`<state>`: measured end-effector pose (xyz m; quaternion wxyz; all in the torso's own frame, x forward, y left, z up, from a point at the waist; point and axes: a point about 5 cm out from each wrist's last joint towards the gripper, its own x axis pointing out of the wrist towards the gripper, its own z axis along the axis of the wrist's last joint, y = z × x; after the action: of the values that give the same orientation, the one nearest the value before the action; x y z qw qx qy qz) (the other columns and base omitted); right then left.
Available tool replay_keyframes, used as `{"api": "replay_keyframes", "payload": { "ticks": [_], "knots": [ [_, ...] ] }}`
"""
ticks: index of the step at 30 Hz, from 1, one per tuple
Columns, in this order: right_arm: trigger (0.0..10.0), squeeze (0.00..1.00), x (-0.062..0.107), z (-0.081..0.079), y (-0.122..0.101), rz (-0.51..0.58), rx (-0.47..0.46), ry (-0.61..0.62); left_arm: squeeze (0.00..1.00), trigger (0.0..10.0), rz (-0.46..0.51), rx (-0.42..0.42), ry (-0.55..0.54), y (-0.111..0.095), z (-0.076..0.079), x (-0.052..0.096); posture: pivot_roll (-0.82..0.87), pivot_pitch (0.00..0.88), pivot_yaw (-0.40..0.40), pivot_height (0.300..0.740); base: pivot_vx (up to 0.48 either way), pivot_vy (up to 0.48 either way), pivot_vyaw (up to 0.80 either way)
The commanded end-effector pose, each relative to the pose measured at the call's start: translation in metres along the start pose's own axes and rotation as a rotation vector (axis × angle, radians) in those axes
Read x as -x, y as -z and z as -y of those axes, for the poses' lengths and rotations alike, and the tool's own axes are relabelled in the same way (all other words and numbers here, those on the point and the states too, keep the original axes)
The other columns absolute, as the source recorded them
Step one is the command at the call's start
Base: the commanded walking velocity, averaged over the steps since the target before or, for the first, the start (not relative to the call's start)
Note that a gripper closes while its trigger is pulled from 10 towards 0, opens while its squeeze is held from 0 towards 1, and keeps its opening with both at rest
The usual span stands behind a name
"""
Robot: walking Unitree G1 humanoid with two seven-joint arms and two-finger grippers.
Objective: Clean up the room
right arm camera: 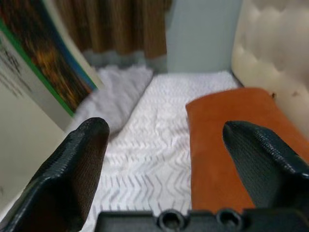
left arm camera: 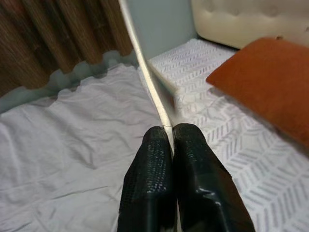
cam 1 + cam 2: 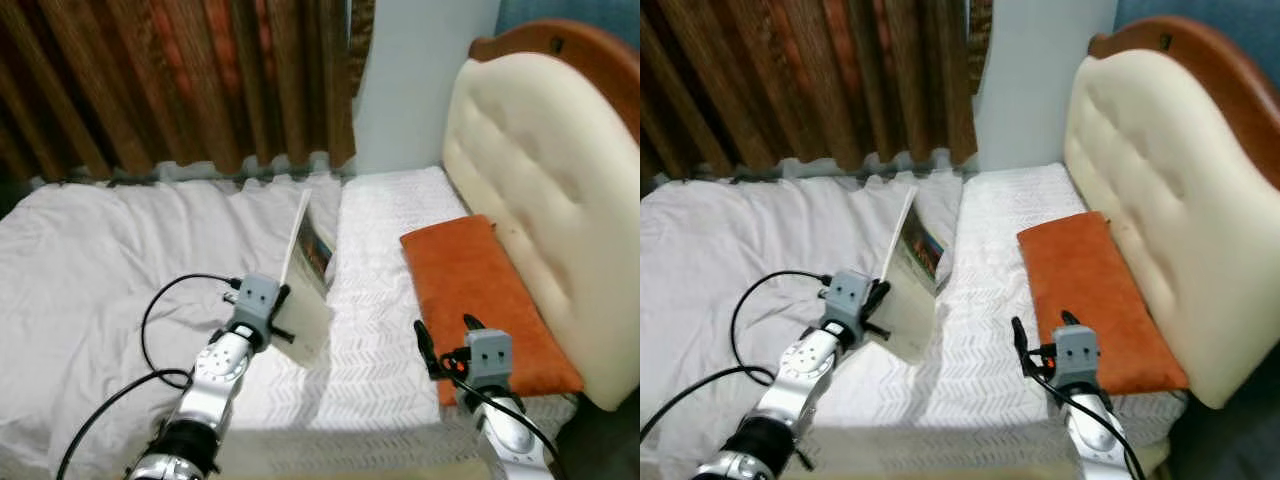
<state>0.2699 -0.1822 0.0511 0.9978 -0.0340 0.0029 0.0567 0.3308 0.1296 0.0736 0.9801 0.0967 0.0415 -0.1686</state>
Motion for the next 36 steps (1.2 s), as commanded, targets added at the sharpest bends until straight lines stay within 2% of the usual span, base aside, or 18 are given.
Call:
{"api": "replay_keyframes", "payload": {
  "ticks": [1, 14, 16, 19, 21, 22, 23, 24, 25, 26, 28, 29, 30, 32, 33, 34, 35, 36],
  "knots": [
    [10.0, 0.0, -0.001, -0.002, -0.002, 0.0, 0.001, -0.007, 0.0, 10.0, 0.062, -0.008, -0.006, -0.014, -0.003, -0.006, -0.1, 0.0, 0.091, 0.74, 0.307, -0.368, 0.0],
    [10.0, 0.0, 0.0, -0.003, -0.001, -0.013, 0.001, -0.018, 0.0, 10.0, 0.06, -0.001, 0.011, -0.013, -0.001, -0.008, -0.1, 0.0, 0.092, 0.74, 0.306, -0.367, 0.0],
    [10.0, 0.0, 0.001, -0.004, -0.001, -0.017, 0.0, -0.022, 0.0, 10.0, 0.064, 0.002, 0.04, -0.015, 0.004, -0.011, -0.11, 0.003, 0.086, 0.74, 0.236, 0.0, 0.0],
    [10.0, 0.0, 0.008, -0.006, 0.0, -0.028, 0.009, -0.046, 0.0, 10.0, 0.024, 0.105, 0.075, -0.021, 0.012, -0.024, -0.13, 0.064, 0.059, 0.74, 0.0, 0.0, 0.0],
    [10.0, 0.0, 0.012, -0.006, 0.0, -0.029, 0.014, -0.055, 0.0, 10.0, 0.011, 0.135, 0.086, -0.023, 0.015, -0.028, -0.13, 0.08, 0.053, 0.74, 0.0, 0.0, 0.0],
    [10.0, 0.0, 0.019, -0.005, -0.001, -0.037, 0.02, -0.064, 0.0, 10.0, -0.025, 0.178, 0.078, -0.024, 0.019, -0.033, -0.15, 0.156, 0.027, 0.74, 0.0, 0.0, 0.0],
    [10.0, 0.0, 0.023, -0.005, -0.001, -0.041, 0.023, -0.069, 0.0, 10.0, -0.05, 0.205, 0.07, -0.024, 0.021, -0.036, -0.15, 0.156, 0.027, 0.74, 0.0, 0.0, 0.0],
    [10.0, 0.0, 0.031, -0.003, -0.003, -0.052, 0.032, -0.081, 0.0, 10.0, -0.059, 0.249, 0.069, -0.028, 0.027, -0.04, -0.19, 0.22, -0.013, 0.74, 0.0, 0.0, 0.0],
    [10.0, 0.0, 0.031, -0.003, -0.003, -0.052, 0.032, -0.081, 0.0, 10.0, -0.059, 0.249, 0.069, -0.028, 0.027, -0.04, -0.19, 0.22, -0.013, 0.74, 0.0, 0.0, 0.0],
    [10.0, 0.0, 0.041, -0.001, -0.005, -0.069, 0.052, -0.104, 0.0, 10.0, -0.055, 0.351, 0.051, -0.034, 0.03, -0.045, -0.24, 0.285, -0.044, 0.74, 0.0, 0.0, 0.0],
    [10.0, 0.0, 0.059, 0.001, -0.008, -0.106, 0.08, -0.143, 0.0, 10.0, -0.045, 0.537, -0.014, -0.038, 0.028, -0.049, -0.27, 0.323, -0.073, 0.74, 0.0, 0.0, 0.0],
    [10.0, 0.0, 0.059, 0.001, -0.008, -0.106, 0.08, -0.143, 0.0, 10.0, -0.045, 0.537, -0.014, -0.038, 0.028, -0.049, -0.27, 0.323, -0.073, 0.74, 0.0, 0.0, 0.0],
    [10.0, 0.0, 0.076, 0.003, -0.01, -0.148, 0.098, -0.172, 0.0, 10.0, -0.078, 0.681, -0.129, -0.023, 0.014, -0.043, -0.35, 0.402, -0.134, 0.74, 0.0, 0.0, 0.0],
    [10.0, 0.0, 0.09, 0.002, -0.013, -0.179, 0.109, -0.201, 0.0, 10.0, -0.123, 0.759, -0.222, -0.001, 0.002, -0.031, -0.38, 0.426, -0.154, 0.74, 0.0, 0.0, 0.0],
    [10.0, 0.0, 0.096, 0.001, -0.015, -0.188, 0.112, -0.211, 0.0, 10.0, -0.142, 0.775, -0.251, 0.007, -0.001, -0.026, -0.39, 0.439, -0.163, 0.74, 0.0, 0.0, 0.0],
    [10.0, 0.0, 0.102, 0.0, -0.017, -0.199, 0.112, -0.219, 0.0, 10.0, -0.173, 0.748, -0.272, 0.018, -0.005, -0.019, -0.41, 0.454, -0.175, 0.74, 0.0, 0.0, 0.0],
    [10.0, 0.0, 0.102, 0.0, -0.017, -0.199, 0.112, -0.219, 0.0, 10.0, -0.173, 0.748, -0.272, 0.018, -0.005, -0.019, -0.41, 0.454, -0.175, 0.74, 0.0, 0.0, 0.0],
    [10.0, 0.0, 0.108, -0.002, -0.018, -0.215, 0.112, -0.231, 0.0, 10.0, -0.208, 0.732, -0.308, 0.031, -0.011, -0.009, -0.42, 0.467, -0.192, 0.74, 0.0, 0.0, 0.0]
  ]
}}
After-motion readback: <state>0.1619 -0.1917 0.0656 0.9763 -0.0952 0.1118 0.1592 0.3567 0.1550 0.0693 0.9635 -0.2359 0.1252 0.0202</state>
